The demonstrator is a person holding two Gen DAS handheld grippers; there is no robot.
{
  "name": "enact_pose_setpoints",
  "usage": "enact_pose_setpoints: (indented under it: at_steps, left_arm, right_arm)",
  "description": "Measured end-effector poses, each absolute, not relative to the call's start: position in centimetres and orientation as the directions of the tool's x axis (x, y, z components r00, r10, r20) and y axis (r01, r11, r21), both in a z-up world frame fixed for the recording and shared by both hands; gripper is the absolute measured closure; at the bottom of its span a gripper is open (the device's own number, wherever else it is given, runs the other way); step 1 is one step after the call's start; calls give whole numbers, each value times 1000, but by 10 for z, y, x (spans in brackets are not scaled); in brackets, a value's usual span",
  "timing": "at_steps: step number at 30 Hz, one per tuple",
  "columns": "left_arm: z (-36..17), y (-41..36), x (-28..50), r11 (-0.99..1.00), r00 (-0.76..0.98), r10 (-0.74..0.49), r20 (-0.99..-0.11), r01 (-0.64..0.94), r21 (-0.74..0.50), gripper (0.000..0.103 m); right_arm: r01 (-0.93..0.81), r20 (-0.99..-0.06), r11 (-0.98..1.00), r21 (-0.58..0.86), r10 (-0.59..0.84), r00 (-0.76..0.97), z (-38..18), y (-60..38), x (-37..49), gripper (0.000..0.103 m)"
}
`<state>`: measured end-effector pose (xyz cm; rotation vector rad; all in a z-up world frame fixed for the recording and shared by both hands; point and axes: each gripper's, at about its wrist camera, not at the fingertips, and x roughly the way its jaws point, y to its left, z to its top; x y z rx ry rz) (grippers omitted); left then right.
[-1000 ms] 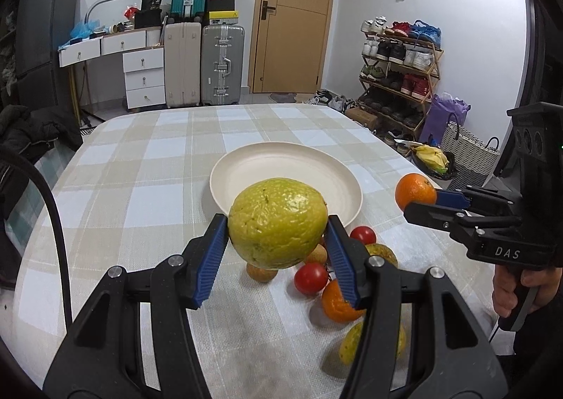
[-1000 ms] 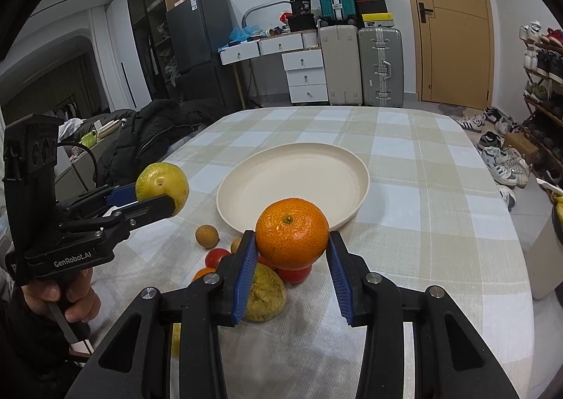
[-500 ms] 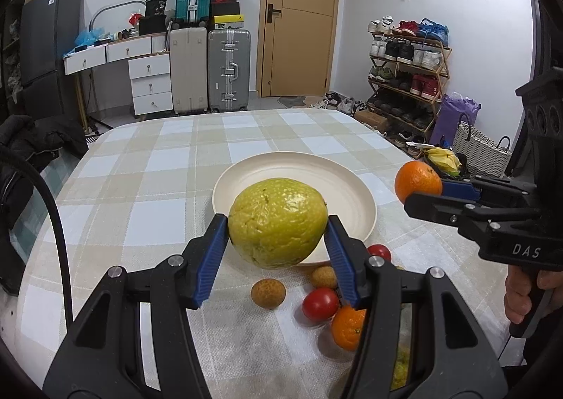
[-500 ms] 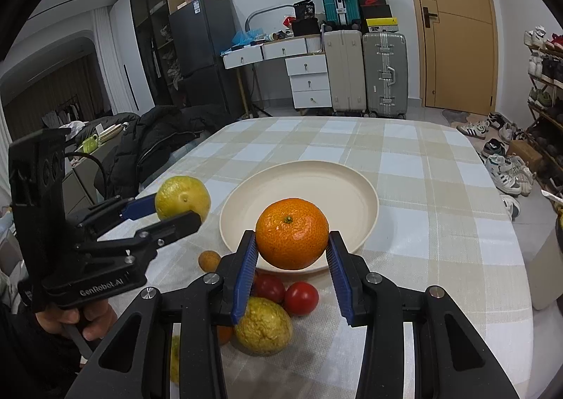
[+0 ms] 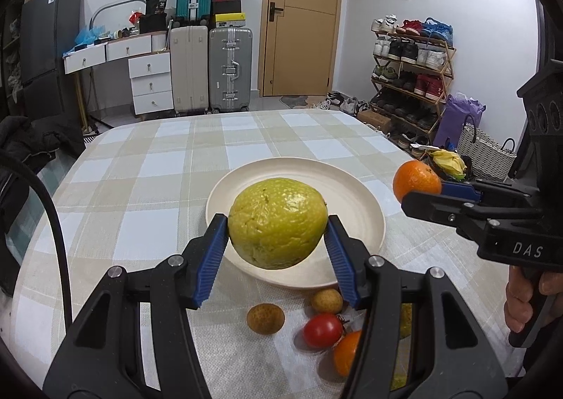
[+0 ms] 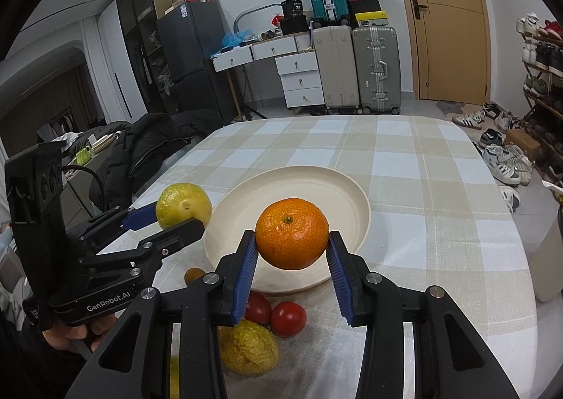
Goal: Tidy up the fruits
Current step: 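Carry the pomelo and orange over the cream plate with both tools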
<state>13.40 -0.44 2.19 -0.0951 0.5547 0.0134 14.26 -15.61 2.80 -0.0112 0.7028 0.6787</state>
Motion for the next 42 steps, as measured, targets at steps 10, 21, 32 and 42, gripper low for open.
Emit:
enact_pose_setpoints:
  at_steps: [10,21,32,42]
  left_arm:
    - [11,-6,162,996,837,2,-548,-51,-74,49]
    - [-8,-6,189,997,806,9,-592,-56,-62,49]
    - [-16,-6,199,997,783,20,-622,-62,-46,49]
    - [-17,-4,198,996,787,26,-616,-73,-51,49]
  right_arm:
    - [-560,-651,795,233,555,518,4,-146,165,62]
    - [-550,-680,804,227,535,501,-12,-135,177,62]
    - [-545,-697,812,210,515,499,-22,-129,182,62]
    - [-546,-697,814,199,509,505,-22,-129,183,58]
